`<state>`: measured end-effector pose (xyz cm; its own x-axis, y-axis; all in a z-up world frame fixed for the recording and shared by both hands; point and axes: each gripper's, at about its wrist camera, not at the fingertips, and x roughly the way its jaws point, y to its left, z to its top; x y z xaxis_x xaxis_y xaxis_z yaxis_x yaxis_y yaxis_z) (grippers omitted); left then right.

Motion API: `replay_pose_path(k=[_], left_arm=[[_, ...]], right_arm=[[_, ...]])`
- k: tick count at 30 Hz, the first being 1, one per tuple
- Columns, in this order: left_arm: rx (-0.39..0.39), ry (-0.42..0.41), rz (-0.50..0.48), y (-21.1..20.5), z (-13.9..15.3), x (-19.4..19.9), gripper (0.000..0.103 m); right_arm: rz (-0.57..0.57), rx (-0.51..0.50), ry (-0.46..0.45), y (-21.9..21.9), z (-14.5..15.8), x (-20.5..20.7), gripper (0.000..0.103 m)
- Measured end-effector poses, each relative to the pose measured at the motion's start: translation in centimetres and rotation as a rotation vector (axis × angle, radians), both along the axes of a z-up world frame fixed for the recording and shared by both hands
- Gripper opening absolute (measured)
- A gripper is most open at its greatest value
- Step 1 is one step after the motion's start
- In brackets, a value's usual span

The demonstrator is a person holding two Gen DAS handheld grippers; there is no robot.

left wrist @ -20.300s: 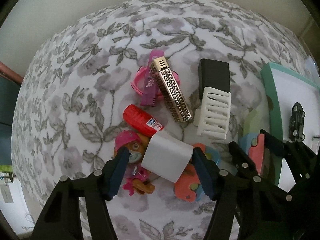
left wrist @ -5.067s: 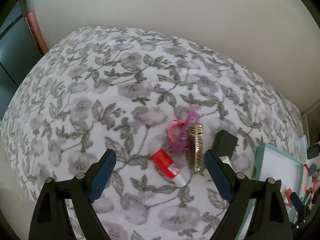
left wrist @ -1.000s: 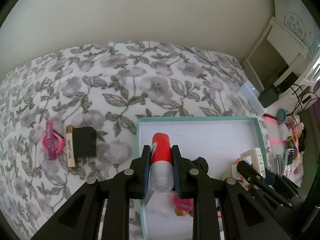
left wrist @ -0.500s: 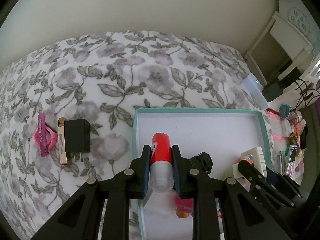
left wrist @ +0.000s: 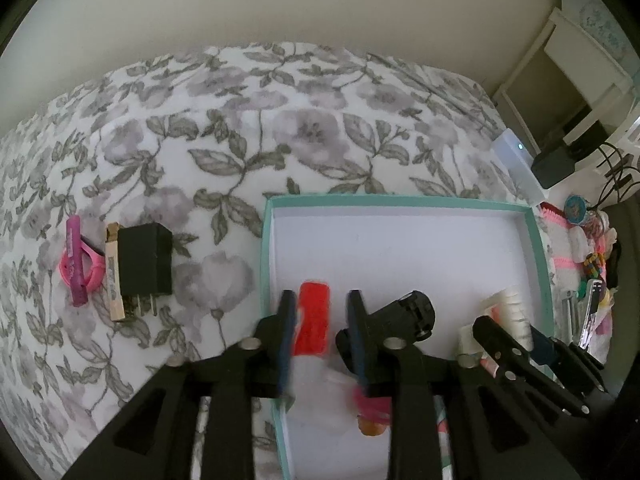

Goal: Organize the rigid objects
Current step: 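Lower the holder and glue stick into the tray and open both tools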

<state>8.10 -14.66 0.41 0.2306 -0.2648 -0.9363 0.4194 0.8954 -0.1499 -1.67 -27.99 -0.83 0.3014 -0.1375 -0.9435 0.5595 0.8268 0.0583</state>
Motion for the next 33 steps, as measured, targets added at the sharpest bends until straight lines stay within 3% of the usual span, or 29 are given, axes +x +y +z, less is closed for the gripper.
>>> replay_pose_path(k=[1, 3, 4, 5, 9, 12, 15, 17, 20, 24, 33], left_arm=[[-0.001, -0.002, 0.002, 0.1, 0.2, 0.0, 0.051], [-0.011, -0.004, 0.007, 0.3, 0.4, 0.1, 0.052], [-0.012, -0.004, 0.009, 0.4, 0.6, 0.2, 0.052], [-0.012, -0.007, 0.013, 0.6, 0.8, 0.2, 0.052], [-0.018, -0.021, 0.04, 1.5, 1.8, 0.6, 0.054], [-0.009, -0.05, 0.068, 2.4, 2.8, 1.0, 0.067], [0.0, -0.078, 0.098, 3.5, 3.7, 1.3, 0.069], [0.004, -0.094, 0.119, 4.3, 4.2, 1.5, 0.074], [0.009, -0.12, 0.147, 5.5, 4.8, 1.8, 0.079], [0.03, -0.16, 0.192, 7.2, 5.3, 2.3, 0.091], [0.064, -0.17, 0.302, 11.6, 5.0, 3.4, 0.098]], right_arm=[[-0.001, 0.0, 0.001, 0.0, 0.0, 0.0, 0.037], [0.001, 0.009, -0.004, 0.1, 0.3, 0.1, 0.049], [0.003, 0.01, -0.007, 0.1, 0.4, 0.1, 0.061], [0.005, -0.001, -0.01, 0.2, 0.6, 0.1, 0.064], [0.016, -0.035, -0.02, 0.4, 1.6, 0.2, 0.064], [0.01, -0.046, -0.032, 0.4, 2.2, 0.2, 0.067], [0.005, -0.059, -0.039, 0.3, 2.6, 0.1, 0.075], [0.0, -0.068, -0.044, 0.3, 2.8, 0.1, 0.086], [0.001, -0.07, -0.053, 0.3, 3.0, 0.1, 0.089], [0.003, -0.079, -0.059, 0.4, 3.2, 0.1, 0.102], [0.015, -0.093, -0.061, 0.8, 3.2, 0.3, 0.103]])
